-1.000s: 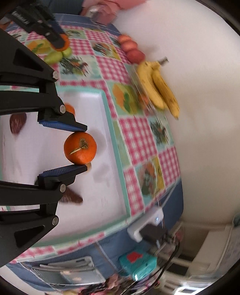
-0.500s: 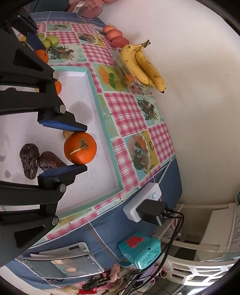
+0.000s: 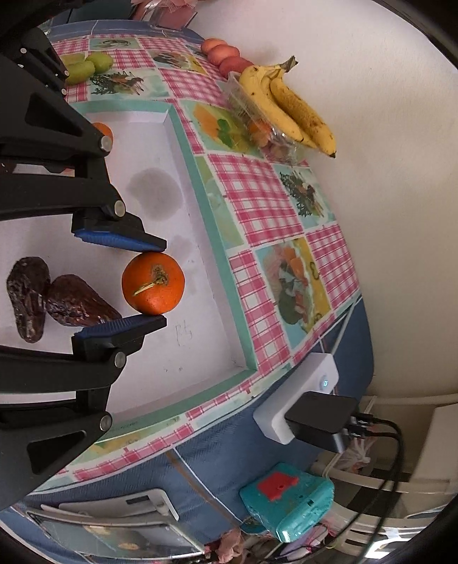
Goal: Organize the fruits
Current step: 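Lower the mandarins onto the tray and open both tools, then withdraw both tools from the tray toward the green pears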
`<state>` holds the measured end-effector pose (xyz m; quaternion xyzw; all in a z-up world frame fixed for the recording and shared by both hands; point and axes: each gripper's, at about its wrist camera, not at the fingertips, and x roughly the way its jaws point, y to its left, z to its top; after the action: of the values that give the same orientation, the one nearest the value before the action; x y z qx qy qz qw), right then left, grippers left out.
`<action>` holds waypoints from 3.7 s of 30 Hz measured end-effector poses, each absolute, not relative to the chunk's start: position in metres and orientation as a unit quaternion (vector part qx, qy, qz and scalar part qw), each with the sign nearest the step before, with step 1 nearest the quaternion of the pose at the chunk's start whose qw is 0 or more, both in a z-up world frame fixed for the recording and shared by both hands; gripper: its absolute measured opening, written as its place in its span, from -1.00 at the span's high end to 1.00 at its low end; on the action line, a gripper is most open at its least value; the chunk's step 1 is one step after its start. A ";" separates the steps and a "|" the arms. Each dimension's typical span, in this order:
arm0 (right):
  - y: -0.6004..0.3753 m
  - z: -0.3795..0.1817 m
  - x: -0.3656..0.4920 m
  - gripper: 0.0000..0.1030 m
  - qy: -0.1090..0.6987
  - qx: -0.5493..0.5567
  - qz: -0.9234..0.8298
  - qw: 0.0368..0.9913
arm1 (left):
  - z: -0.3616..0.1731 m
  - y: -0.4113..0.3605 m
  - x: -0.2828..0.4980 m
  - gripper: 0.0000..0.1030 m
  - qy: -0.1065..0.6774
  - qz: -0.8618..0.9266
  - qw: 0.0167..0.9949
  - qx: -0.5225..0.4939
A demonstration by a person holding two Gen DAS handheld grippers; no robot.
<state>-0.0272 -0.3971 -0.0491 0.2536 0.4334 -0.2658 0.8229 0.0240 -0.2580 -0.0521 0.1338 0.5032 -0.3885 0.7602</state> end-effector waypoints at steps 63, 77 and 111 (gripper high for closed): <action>-0.351 -0.025 -0.023 -0.71 0.474 0.218 -0.267 0.810 | -0.022 -0.138 0.090 -1.00 0.509 -0.211 0.831 0.079; -0.294 -0.011 -0.018 -0.71 0.480 0.183 -0.235 0.825 | -0.002 -0.062 0.115 -1.00 0.490 -0.144 0.859 0.032; -0.176 -0.021 0.063 -0.71 0.497 0.167 -0.099 0.846 | -0.002 0.063 0.148 -1.00 0.507 -0.030 0.861 0.033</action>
<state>0.0630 -0.1759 -0.0212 0.1672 0.4974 -0.0987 0.8455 0.1480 0.0632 -0.0025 0.0326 0.5066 -0.0304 0.8611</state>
